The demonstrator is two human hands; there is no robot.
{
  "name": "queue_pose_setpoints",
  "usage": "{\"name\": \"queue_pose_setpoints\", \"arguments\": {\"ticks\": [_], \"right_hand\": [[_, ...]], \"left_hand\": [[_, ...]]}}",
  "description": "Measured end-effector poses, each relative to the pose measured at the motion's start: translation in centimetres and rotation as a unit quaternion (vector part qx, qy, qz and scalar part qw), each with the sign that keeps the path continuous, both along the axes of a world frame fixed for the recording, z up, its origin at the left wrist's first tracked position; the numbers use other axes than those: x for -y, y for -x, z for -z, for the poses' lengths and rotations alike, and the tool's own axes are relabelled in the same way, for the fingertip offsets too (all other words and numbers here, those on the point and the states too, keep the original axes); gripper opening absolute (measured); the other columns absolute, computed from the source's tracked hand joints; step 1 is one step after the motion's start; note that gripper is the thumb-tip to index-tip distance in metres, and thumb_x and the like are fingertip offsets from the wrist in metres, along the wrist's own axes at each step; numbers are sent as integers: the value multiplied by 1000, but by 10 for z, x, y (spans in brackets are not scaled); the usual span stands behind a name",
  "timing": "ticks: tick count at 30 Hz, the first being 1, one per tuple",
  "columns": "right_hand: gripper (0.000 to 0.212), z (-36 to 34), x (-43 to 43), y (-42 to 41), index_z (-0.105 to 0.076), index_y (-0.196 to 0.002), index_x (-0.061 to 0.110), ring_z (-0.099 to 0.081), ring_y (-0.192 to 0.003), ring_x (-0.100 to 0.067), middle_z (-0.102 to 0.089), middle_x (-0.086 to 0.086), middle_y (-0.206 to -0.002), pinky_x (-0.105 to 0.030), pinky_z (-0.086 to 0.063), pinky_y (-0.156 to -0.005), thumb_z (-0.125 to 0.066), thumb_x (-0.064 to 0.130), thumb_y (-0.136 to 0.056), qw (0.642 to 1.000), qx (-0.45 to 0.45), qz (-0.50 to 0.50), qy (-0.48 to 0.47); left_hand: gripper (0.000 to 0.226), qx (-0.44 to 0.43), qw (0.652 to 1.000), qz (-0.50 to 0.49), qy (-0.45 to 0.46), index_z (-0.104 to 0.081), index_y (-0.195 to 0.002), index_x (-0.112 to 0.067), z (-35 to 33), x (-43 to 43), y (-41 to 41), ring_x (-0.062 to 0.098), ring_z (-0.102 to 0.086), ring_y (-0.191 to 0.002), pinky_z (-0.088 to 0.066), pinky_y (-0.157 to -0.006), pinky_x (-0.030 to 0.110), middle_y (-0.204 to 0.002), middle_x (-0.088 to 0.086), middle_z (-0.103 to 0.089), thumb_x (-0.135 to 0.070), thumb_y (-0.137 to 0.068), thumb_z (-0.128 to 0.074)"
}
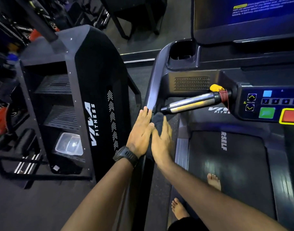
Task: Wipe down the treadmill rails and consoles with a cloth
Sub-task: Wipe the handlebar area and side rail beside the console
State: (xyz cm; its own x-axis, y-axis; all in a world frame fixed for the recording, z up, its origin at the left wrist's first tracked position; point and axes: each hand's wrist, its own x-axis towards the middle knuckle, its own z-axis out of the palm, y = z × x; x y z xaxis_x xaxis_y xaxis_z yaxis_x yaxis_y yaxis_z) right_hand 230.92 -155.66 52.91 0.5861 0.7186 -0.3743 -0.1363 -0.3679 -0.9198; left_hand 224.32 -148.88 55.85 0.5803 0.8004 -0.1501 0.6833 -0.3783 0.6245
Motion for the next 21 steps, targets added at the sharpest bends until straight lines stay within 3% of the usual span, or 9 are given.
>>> {"name": "queue_pose_setpoints", "arguments": {"ticks": [3,8,12,14,16,19,21], "right_hand": [[64,11,-8,-10,-21,-161,36,-41,-138,-12,-25,11,-164,-22,-37,-96,-51,37,-104,997,53,-10,-46],[65,29,17,8,-22,-161,26,-31,-148,-17,-25,1,-166,-15,-25,-104,-53,25,-104,1000,9,-11,-28],[62,20,5,0,-24,-160,30,-33,-143,-7,-24,7,-166,-20,-31,-105,-49,37,-104,994,61,-19,-88],[63,30,-1,-7,-23,-161,28,-33,-146,-13,-26,3,-166,-18,-28,-103,-49,36,-105,998,20,-8,-51],[64,36,11,2,-21,-162,23,-31,-148,-20,-25,-2,-167,-11,-22,-100,-50,33,-106,1000,-10,-2,-2],[66,18,25,16,-25,-160,21,-26,-147,-9,-24,0,-167,7,-9,-98,-46,44,-102,997,48,-6,-56],[72,15,10,6,-26,-160,25,-26,-145,-2,-24,5,-166,-2,-17,-108,-40,53,-96,992,75,-12,-101]], "left_hand": [[64,2,1000,6,7,-21,-158,-20,1,3,3,2,6,-150,6,-112,4,-165,-7,-2,-41,-98,-21],[65,-6,1000,0,3,-15,-159,-16,0,8,6,1,7,-150,7,-110,2,-166,-6,-1,-40,-99,-23],[64,-10,1000,2,-4,-17,-159,-16,3,5,6,4,5,-152,6,-112,4,-165,-7,-2,-40,-100,-22],[63,-11,1000,4,-8,-17,-159,-16,5,7,8,4,5,-152,6,-113,5,-166,-6,-2,-40,-100,-22],[63,-12,1000,5,-9,-17,-158,-16,6,10,11,3,6,-152,7,-113,5,-166,-6,-2,-41,-101,-22],[70,-10,1000,13,-20,-17,-158,-16,6,11,13,3,6,-152,6,-114,7,-164,-10,0,-51,-98,-18],[73,-3,1000,14,-20,-17,-157,-16,7,11,14,4,4,-152,5,-116,9,-161,-12,-1,-54,-95,-15]]}}
